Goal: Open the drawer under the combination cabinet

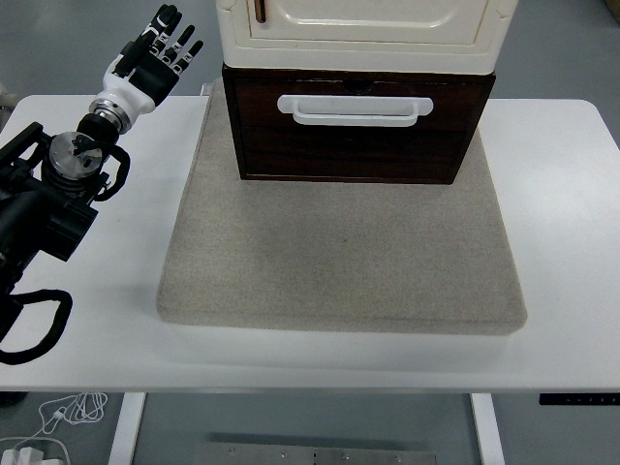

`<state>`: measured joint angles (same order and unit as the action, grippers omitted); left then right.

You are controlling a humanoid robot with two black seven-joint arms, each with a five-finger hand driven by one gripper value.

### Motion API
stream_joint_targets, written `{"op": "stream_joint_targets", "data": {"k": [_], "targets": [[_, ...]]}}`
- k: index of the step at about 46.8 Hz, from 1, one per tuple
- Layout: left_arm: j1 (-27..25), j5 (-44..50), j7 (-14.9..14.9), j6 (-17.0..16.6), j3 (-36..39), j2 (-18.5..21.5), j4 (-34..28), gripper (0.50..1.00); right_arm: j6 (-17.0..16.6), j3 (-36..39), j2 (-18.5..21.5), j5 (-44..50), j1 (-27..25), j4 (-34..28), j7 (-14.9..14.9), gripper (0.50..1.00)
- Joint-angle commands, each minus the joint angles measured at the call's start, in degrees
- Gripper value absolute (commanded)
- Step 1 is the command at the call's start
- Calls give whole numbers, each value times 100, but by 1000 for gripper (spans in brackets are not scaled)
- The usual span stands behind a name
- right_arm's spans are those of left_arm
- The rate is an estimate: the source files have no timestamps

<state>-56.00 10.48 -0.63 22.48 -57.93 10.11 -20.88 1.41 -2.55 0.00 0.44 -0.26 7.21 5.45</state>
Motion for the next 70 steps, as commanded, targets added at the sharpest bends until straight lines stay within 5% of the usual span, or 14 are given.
{"op": "stream_joint_targets", "data": {"k": [1, 13, 28, 38, 45, 70], "targets": [[10, -2, 2, 142, 1, 0, -38, 1000, 0, 0, 0, 0, 0, 0, 0, 928], [1, -90, -42, 538, 387, 403, -214, 1000, 0, 0, 0, 0, 0, 0, 0, 928], [115, -134, -60, 757, 1213, 1748, -1321, 1000, 0, 0, 0, 0, 0, 0, 0, 928], [142, -836, -69, 1252, 1354, 2337, -1524, 1000, 0, 0, 0, 0, 0, 0, 0, 928], [212, -1347, -60, 1252, 1354, 2618, -1682, 1000, 0, 0, 0, 0, 0, 0, 0, 928], [458, -2902, -60, 1252, 1363, 4244, -3791, 1000, 0, 0, 0, 0, 0, 0, 0, 928]]}}
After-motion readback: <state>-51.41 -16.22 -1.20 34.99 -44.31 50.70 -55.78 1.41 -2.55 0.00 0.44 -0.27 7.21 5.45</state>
